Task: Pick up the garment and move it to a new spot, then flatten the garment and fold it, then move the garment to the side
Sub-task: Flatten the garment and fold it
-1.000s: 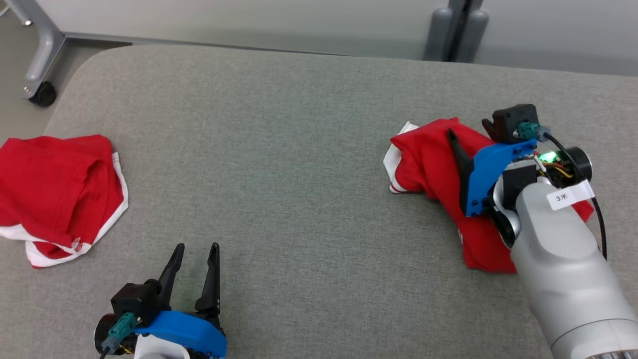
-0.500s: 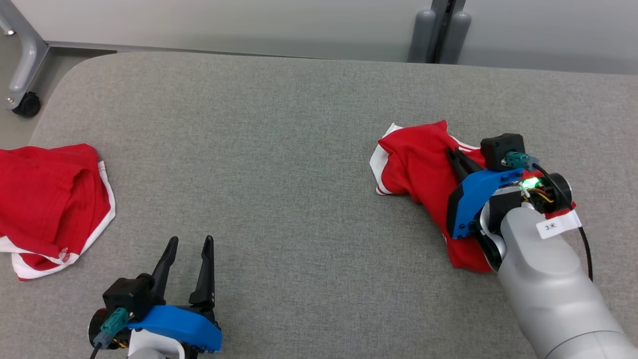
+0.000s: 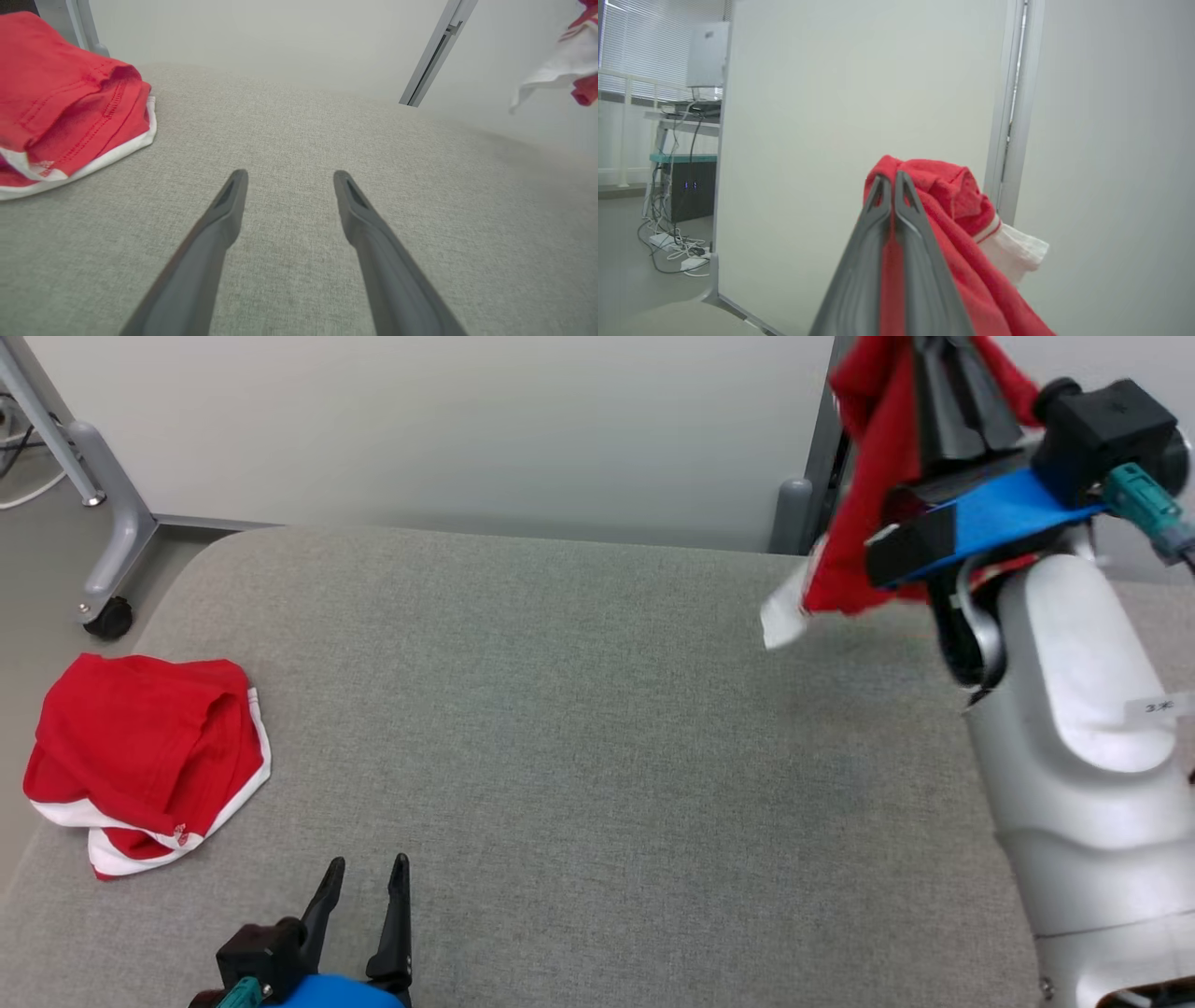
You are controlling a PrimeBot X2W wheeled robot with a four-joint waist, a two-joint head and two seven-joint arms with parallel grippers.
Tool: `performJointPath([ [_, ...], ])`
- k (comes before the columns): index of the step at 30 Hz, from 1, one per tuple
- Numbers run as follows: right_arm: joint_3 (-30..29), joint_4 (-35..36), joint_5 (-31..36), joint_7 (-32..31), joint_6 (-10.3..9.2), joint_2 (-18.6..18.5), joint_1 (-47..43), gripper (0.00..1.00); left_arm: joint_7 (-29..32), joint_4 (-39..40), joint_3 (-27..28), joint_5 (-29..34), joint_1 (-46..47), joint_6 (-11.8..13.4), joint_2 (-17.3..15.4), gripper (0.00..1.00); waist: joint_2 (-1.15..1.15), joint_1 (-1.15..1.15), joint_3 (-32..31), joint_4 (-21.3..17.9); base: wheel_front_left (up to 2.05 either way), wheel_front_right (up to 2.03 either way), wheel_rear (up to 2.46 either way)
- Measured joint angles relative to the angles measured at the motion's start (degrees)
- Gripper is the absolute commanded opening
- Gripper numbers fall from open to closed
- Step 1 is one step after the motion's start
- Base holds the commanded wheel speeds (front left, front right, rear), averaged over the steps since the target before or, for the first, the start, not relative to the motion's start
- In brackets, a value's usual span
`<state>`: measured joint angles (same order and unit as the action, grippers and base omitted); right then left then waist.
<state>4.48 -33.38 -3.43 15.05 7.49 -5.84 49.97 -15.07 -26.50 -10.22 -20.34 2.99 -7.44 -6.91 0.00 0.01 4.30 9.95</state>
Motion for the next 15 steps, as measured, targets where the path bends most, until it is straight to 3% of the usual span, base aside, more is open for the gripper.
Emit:
performJointPath([
  [5, 13.1, 12.7, -8.8, 0.0, 0.01, 1.8, -1.3, 0.00, 0.0, -0.4, 0.3, 0.7, -0.8, 0.0, 0.4, 1.00, 0.00, 0.00, -1.4, 0.2, 0.00, 0.00, 0.00],
  [8, 17.4, 16.2, -12.6, 0.0, 0.01, 1.4, -3.1, 0.00, 0.0, -0.4, 0.4, 0.8, -1.2, 0.0, 0.7, 1.00, 0.00, 0.00, -1.5, 0.2, 0.00, 0.00, 0.00],
  [13, 17.2, 11.3, -13.7, 0.0, 0.01, -3.3, -11.0, 0.00, 0.0, -0.5, 0.2, 0.9, -1.5, 0.0, 0.9, 1.00, 0.00, 0.00, -0.3, 0.2, 0.00, 0.00, 0.00],
  [15, 14.7, 6.6, -12.5, 0.0, 0.01, -5.3, -14.8, 0.20, 0.0, -0.4, 0.2, 0.8, -1.4, 0.0, 0.9, 1.00, 0.00, -0.01, 0.3, 0.2, 0.00, 0.00, 0.00],
])
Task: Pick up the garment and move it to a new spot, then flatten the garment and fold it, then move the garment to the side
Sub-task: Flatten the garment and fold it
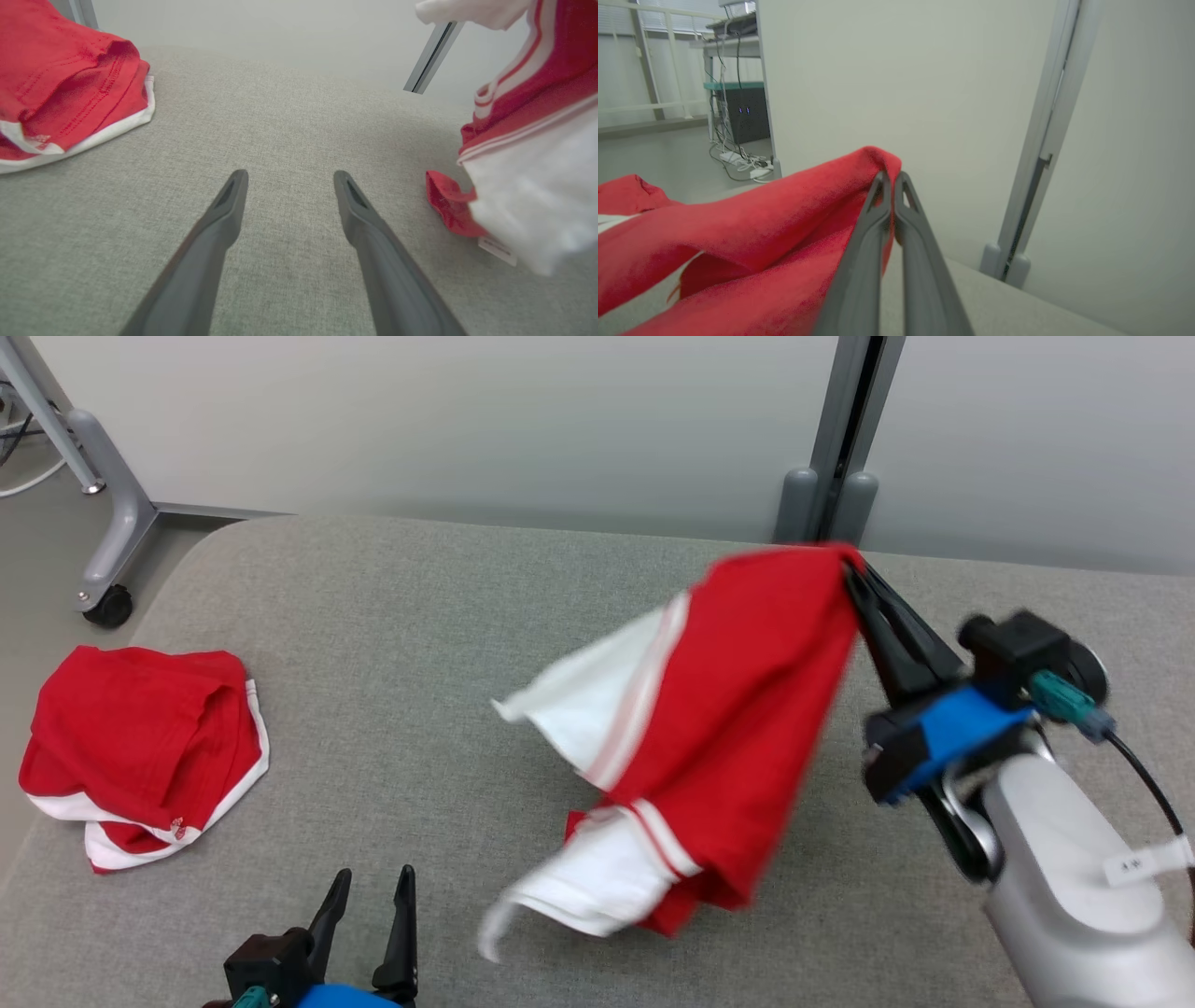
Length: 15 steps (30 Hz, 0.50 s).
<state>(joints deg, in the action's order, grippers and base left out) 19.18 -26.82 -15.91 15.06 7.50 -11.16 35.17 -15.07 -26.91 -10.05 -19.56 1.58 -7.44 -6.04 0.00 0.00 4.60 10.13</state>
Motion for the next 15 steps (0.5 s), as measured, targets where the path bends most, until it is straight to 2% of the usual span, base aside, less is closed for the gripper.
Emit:
performJointPath([
  [1, -1.7, -3.4, 1.0, 0.0, 0.00, -1.1, -1.8, 0.41, 0.0, 0.1, 0.0, 0.0, 0.0, 0.0, 0.0, 1.00, 0.00, 0.00, 0.3, 0.0, 0.00, 0.00, 0.00],
  [2, -4.1, -6.1, 1.9, -0.1, 0.00, -1.8, -3.9, 0.88, 0.0, 0.1, 0.0, -0.1, 0.0, 0.0, -0.1, 1.00, 0.00, 0.00, 0.5, 0.0, 0.00, 0.00, 0.00],
  [3, -6.6, -9.1, 3.0, 0.0, 0.00, -2.3, -5.5, 1.00, 0.0, 0.1, 0.0, -0.1, 0.0, 0.0, -0.1, 1.00, 0.00, 0.00, 0.7, -0.1, 0.00, 0.00, 0.00],
  [6, -14.9, -16.6, 8.1, -0.1, -0.01, -3.0, -8.3, 1.00, 0.0, 0.1, 0.2, -0.3, 0.0, 0.0, -0.4, 1.00, 0.00, 0.00, 0.9, -0.6, 0.00, 0.00, 0.00],
  [9, -20.8, -17.7, 13.6, -0.1, -0.01, -1.8, -8.7, 1.00, 0.0, 0.1, 0.2, -0.4, 0.0, 0.0, -0.5, 1.00, 0.00, 0.00, 1.1, -1.1, 0.00, 0.00, 0.00],
  [12, -22.4, -14.7, 16.7, 0.0, -0.01, 1.8, -9.4, 1.00, 0.0, 0.2, 0.2, -0.4, 0.7, 0.0, -0.5, 1.00, 0.00, 0.00, 1.1, -1.6, 0.00, 0.00, 0.00],
  [15, -20.6, -10.4, 18.0, 0.0, 0.00, 4.8, -11.1, 1.00, 0.0, 0.1, 0.1, -0.4, 0.9, 0.0, -0.4, 1.00, 0.00, 0.00, 0.8, -1.8, 0.00, 0.00, 0.00],
])
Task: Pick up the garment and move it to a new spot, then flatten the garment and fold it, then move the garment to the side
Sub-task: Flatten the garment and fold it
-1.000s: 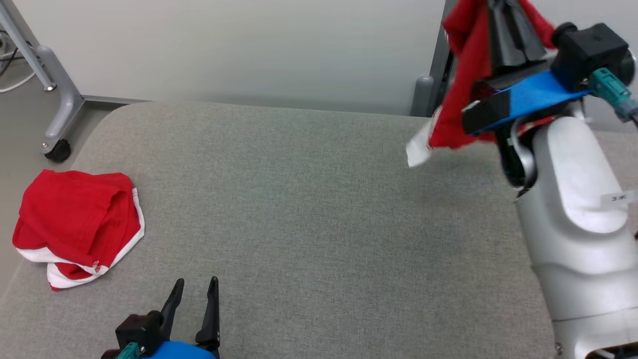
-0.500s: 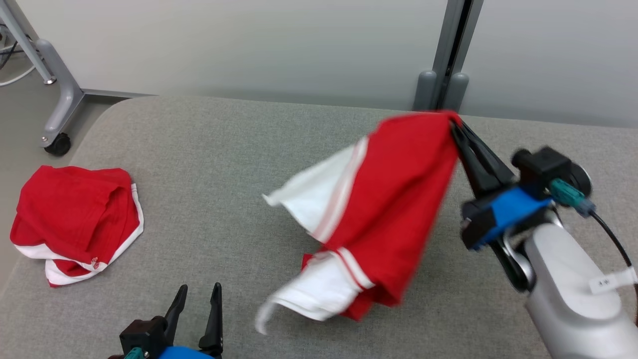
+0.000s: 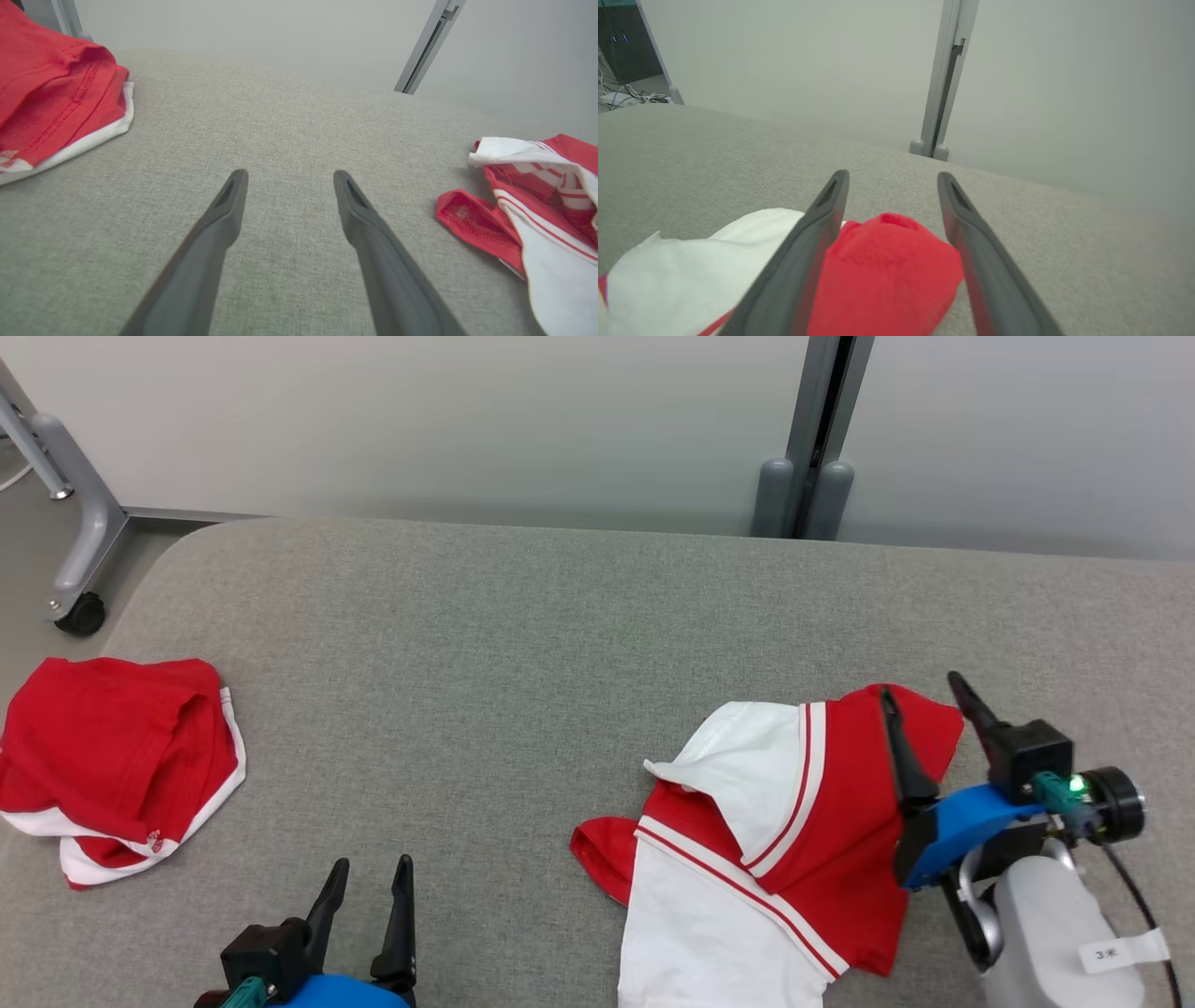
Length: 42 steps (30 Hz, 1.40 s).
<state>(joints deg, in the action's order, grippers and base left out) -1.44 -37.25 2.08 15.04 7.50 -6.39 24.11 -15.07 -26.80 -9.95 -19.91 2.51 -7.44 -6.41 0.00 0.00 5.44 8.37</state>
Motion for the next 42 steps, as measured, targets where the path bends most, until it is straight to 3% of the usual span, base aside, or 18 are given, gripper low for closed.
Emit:
performJointPath([
  [5, 10.0, 4.7, -1.6, 0.0, -0.01, 2.2, -4.1, 1.00, 0.0, -0.2, -0.2, 0.0, 0.0, 0.0, 0.4, 1.00, 0.00, 0.00, -0.6, 0.2, 0.00, 0.00, 0.00],
  [10, 21.5, 4.3, -2.6, 0.0, 0.01, 2.5, -7.3, 1.00, 0.0, -0.3, -0.2, 0.0, -0.2, 0.0, 0.7, 1.00, 0.00, 0.00, -0.5, 0.4, 0.00, 0.00, 0.00],
  [14, 22.2, 0.9, 0.2, 0.0, 0.00, 2.2, -7.2, 1.00, 0.0, -0.4, 0.0, 0.0, -0.4, 0.0, 0.7, 1.00, 0.00, 0.00, -0.2, 0.4, 0.00, 0.00, 0.00],
  [22, 18.1, -2.6, 6.2, 0.0, 0.00, 3.3, -5.8, 0.98, 0.0, -0.5, -0.2, -0.2, -0.2, 0.0, 0.7, 1.00, 0.00, 0.00, 0.6, 1.0, 0.00, 0.00, 0.00],
  [23, 17.4, -2.6, 6.3, 0.0, 0.00, 3.4, -5.8, 0.42, 0.0, -0.5, -0.2, -0.2, -0.1, 0.0, 0.8, 1.00, 0.00, 0.00, 0.7, 1.1, 0.00, 0.00, 0.00],
  [24, 17.3, -2.6, 6.1, 0.0, 0.00, 3.4, -5.6, 0.00, 0.0, -0.6, -0.2, -0.2, 0.0, 0.0, 0.8, 1.00, 0.00, 0.00, 0.8, 1.2, 0.00, 0.00, 0.00],
  [33, 10.4, 2.0, 4.2, 0.0, 0.00, 3.5, -4.9, 0.00, 0.0, -0.9, 0.2, -0.2, 0.0, 0.0, 0.9, 1.00, 0.00, 0.00, 0.5, 0.7, 0.00, 0.00, 0.00],
  [42, 11.1, 4.7, 2.6, 0.0, 0.00, 3.5, -5.6, 0.00, 0.0, -0.8, 0.2, 0.1, 0.0, 0.0, 1.2, 1.00, 0.00, 0.00, 0.0, 0.4, 0.00, 0.00, 0.00],
])
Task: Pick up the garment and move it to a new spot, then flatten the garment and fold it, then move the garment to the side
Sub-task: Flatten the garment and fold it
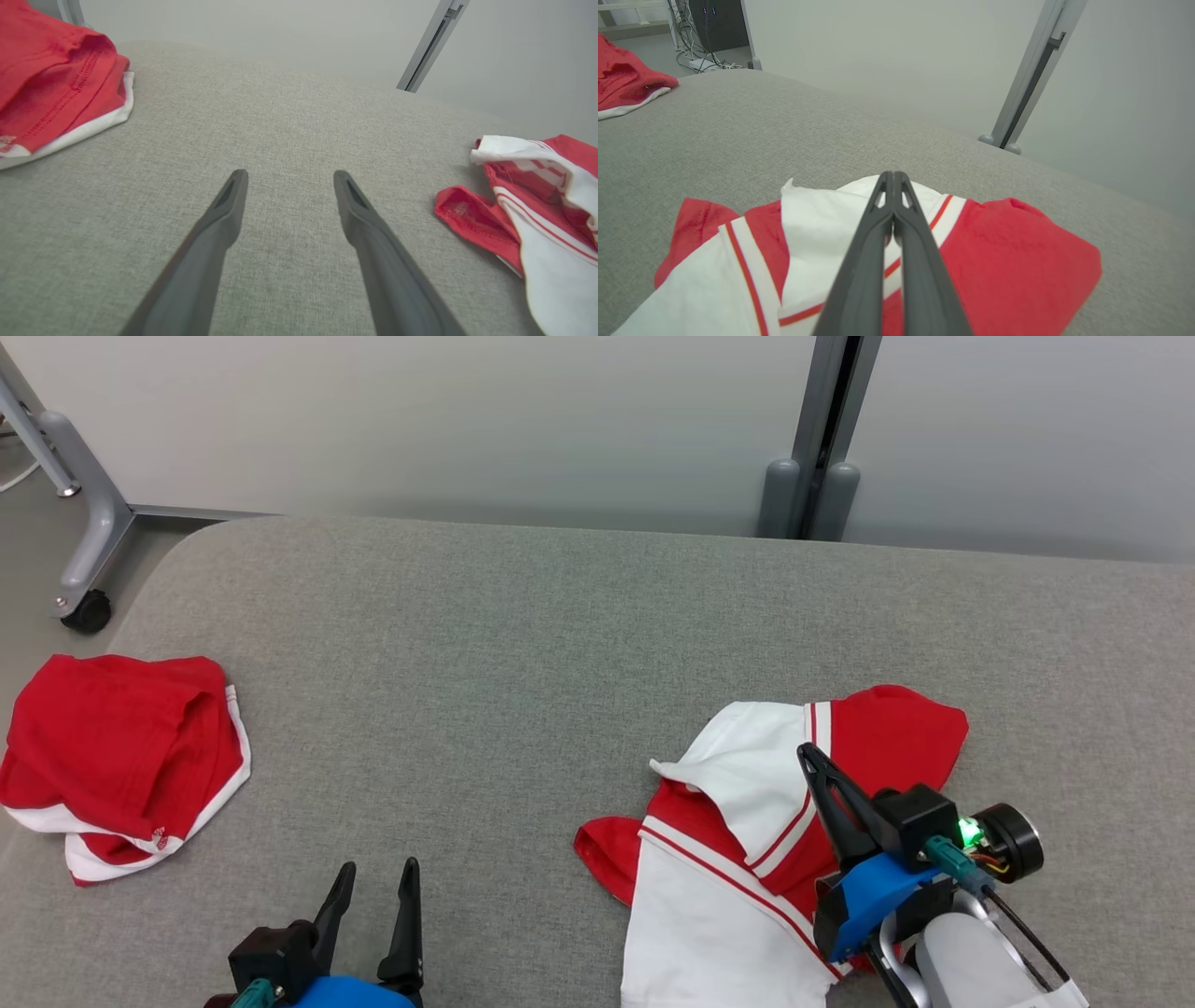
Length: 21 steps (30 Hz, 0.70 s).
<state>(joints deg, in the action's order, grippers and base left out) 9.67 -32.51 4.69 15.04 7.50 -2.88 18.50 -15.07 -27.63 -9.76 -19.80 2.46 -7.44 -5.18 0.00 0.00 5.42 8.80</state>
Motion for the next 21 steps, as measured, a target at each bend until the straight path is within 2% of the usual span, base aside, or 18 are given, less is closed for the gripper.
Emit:
performJointPath([
  [1, -0.1, 0.5, -0.4, 0.0, 0.00, 0.0, -0.3, 0.00, 0.0, 0.1, 0.1, 0.2, 0.0, 0.0, 0.0, 1.00, 0.00, 0.00, -0.1, 0.0, 0.00, 0.00, 0.00],
  [2, -1.3, 2.2, -1.3, 0.0, 0.00, 0.1, -0.7, 1.00, 0.0, 0.5, 0.6, 0.8, -0.1, 0.0, 0.0, 1.00, 0.00, 0.00, -0.3, -0.2, 0.00, 0.00, 0.00],
  [7, -7.5, 7.7, -4.9, 0.0, 0.00, 0.1, -4.7, 1.00, 0.0, 1.0, 2.0, 2.4, -1.1, 0.0, -0.1, 1.00, 0.00, 0.00, -1.2, -1.0, 0.00, 0.00, 0.00],
  [12, -12.8, 8.1, -8.6, 0.0, -0.01, 0.0, -10.4, 1.00, 0.0, 2.0, 4.1, 4.7, -1.7, 0.0, 0.1, 1.00, 0.00, 0.00, -2.4, -2.2, 0.00, 0.00, 0.00],
  [21, -13.1, 6.0, -9.5, 0.0, -0.01, 0.0, -14.6, 1.00, 0.0, 2.6, 5.4, 7.3, -3.1, 0.0, 1.2, 1.00, 0.00, 0.00, -3.7, -4.0, 0.00, 0.00, 0.00],
])
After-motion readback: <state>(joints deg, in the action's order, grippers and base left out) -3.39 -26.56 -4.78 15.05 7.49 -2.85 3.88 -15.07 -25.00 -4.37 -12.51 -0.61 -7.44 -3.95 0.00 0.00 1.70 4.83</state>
